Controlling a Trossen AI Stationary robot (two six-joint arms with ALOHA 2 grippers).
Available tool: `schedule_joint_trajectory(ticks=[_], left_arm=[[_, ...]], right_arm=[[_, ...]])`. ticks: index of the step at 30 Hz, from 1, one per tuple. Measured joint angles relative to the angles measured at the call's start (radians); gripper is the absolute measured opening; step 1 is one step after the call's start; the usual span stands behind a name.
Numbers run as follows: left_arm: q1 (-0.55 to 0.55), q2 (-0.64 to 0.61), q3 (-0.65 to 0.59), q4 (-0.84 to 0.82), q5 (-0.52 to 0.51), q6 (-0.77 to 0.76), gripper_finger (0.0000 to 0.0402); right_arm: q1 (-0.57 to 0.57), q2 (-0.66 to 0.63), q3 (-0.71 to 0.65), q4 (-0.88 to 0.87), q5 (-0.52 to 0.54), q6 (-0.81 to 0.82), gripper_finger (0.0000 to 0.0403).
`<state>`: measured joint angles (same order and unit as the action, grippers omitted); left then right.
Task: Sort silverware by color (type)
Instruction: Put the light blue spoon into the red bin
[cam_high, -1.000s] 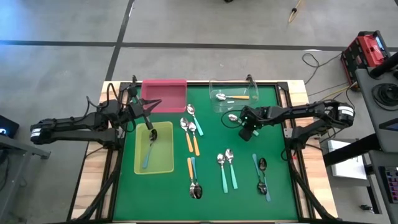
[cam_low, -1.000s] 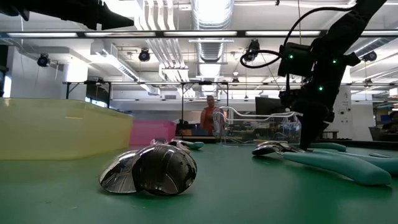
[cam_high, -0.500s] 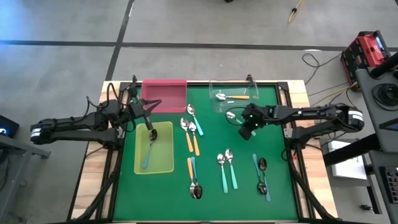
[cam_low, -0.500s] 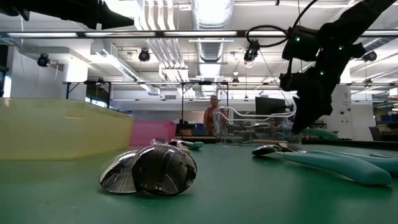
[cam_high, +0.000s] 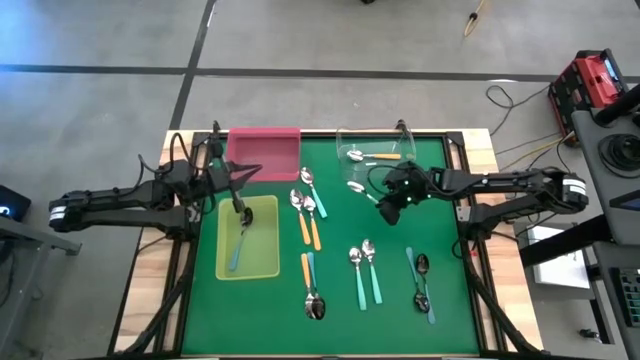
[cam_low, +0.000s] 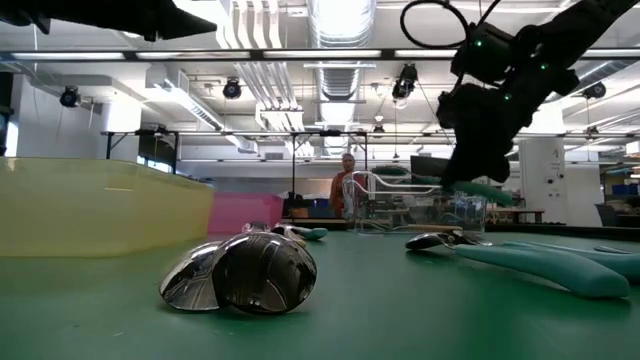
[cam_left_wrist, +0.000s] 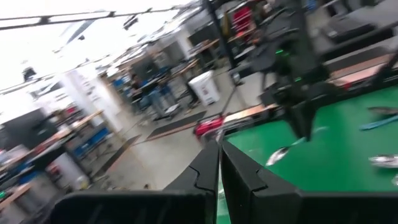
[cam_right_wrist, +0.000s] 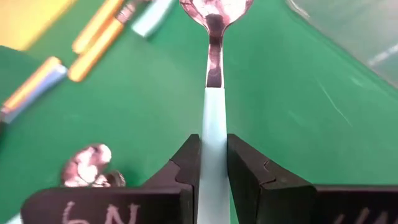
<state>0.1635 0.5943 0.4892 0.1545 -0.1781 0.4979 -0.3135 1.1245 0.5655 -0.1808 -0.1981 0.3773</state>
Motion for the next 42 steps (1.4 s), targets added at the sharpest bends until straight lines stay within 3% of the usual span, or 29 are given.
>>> schedule_joint_trajectory(ticks=[9,30,42], left_arm=[[0.000,0.043,0.000,0.026,0.250,-0.009,0.0000],[0.000,0.332,0.000,0.321,0.253,-0.045,0.0002],[-0.001,0.510,0.000,0.528,0.349,-0.093,0.0090]], right_arm=[[0.008,0.004,0.000,0.240,-0.090,0.017,0.0044],[0.098,0.004,0.002,0.532,-0.124,0.031,0.0044],[0.138,0.004,0.002,0.538,-0.124,0.024,0.0044]])
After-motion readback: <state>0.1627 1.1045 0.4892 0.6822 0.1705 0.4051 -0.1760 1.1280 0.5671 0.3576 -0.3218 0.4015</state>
